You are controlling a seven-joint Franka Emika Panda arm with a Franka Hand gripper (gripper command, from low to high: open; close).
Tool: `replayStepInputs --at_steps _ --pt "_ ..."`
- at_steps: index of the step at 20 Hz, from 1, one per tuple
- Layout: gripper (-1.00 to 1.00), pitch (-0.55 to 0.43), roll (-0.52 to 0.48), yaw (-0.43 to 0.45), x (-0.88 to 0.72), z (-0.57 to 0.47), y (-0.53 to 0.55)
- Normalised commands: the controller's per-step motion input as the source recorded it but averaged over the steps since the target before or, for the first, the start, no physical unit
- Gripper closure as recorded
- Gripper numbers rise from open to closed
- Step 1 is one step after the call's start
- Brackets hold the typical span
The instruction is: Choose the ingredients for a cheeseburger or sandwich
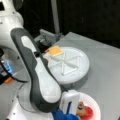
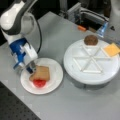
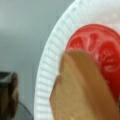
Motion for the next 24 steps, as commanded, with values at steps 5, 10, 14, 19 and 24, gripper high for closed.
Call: replayStepInputs --at_steps 5,10,14,19,24 --pt "-1.00 -0.081 0.118 0.007 0.13 0.01 -0.06" --pt "-1.00 -0.078 0.124 0.015 0.11 0.01 -0.05" --pt "-1.00 -0.031 0.051 0.005 0.07 0.08 0.01" --pt "-1.00 0.079 -0.127 -0.028 0.03 0.23 0.09" --pt "-1.00 0.199 -0.385 -0.044 -0.04 0.41 0.18"
